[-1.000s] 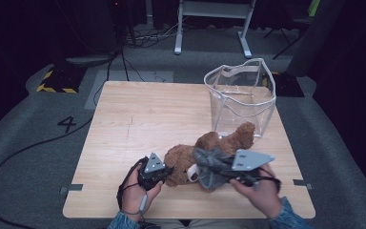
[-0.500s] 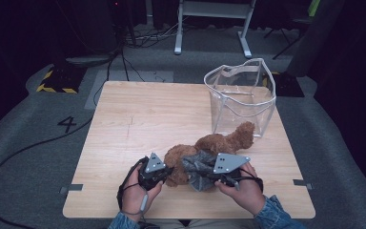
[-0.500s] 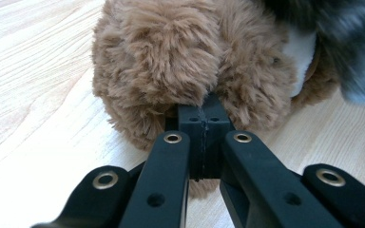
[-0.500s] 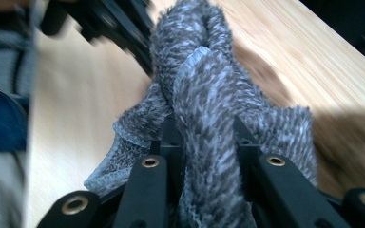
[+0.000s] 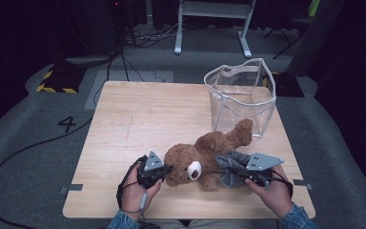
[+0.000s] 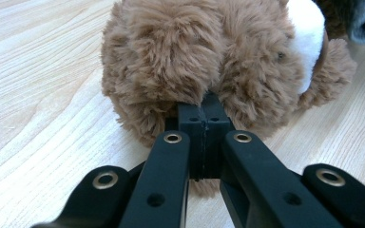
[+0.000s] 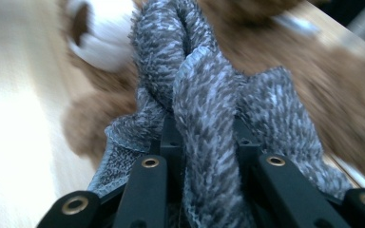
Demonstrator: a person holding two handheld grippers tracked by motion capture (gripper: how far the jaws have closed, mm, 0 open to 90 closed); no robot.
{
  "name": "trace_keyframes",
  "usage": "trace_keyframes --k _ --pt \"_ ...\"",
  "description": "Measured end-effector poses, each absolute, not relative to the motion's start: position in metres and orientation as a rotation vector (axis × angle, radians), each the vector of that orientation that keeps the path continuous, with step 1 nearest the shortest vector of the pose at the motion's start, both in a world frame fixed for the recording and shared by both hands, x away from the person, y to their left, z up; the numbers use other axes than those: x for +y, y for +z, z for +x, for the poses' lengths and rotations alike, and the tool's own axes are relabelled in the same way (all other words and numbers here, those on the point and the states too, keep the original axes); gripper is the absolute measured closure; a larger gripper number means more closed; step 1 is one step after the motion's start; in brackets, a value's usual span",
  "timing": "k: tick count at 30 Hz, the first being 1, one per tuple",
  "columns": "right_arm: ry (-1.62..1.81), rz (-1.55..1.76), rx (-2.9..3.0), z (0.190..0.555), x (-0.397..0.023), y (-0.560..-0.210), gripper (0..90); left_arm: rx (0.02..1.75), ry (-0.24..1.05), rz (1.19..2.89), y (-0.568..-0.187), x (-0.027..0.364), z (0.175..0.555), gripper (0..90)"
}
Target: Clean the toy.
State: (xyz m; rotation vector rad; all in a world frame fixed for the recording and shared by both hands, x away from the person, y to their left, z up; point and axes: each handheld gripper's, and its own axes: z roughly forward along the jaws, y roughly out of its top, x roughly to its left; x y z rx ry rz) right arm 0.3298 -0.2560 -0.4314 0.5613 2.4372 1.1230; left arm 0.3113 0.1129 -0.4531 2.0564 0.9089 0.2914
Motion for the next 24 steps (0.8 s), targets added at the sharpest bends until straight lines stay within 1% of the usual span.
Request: trace_keyframes --k 6,11,12,14,15,17,18,20,21,23,24 --pt "1.069 0.684 2.413 0.338 -0.292 -0.442 73.9 0.9 0.289 2.05 -0.453 0.115 0.312 89.8" --pt "1.011 0.788 2.37 0.344 -0.318 -0.438 73.5 0.904 0.291 2.039 -0.452 0.115 0.311 88.5" --pt "0.987 0.812 2.352 0.346 -0.324 -0.436 73.4 0.904 0.291 2.037 -0.452 0.116 0.311 84.4" --pt "0.979 0.876 2.321 0.348 -0.336 -0.436 72.6 0.921 0.304 2.021 -0.451 0.117 0.309 72.5" --pt "0.984 0.914 2.312 0.35 -0.341 -0.438 71.3 0.921 0.293 2.014 -0.45 0.118 0.308 64.7" --pt "0.955 0.971 2.333 0.355 -0.348 -0.446 65.1 0.914 0.273 2.008 -0.453 0.118 0.304 48.2" --pt "0.956 0.995 2.335 0.357 -0.349 -0.452 60.7 0.909 0.264 2.025 -0.454 0.118 0.303 44.5" --pt "0.951 0.985 2.337 0.36 -0.35 -0.458 57.4 0.916 0.235 2.07 -0.46 0.116 0.3 40.4" --pt "0.934 0.985 2.341 0.361 -0.351 -0.46 53.0 0.923 0.213 2.1 -0.464 0.114 0.3 37.1" --pt "0.911 1.028 2.333 0.365 -0.352 -0.464 39.2 0.918 0.189 2.146 -0.472 0.11 0.302 34.6" --pt "0.898 1.039 2.324 0.367 -0.354 -0.465 36.3 0.919 0.203 2.157 -0.475 0.108 0.304 33.4"
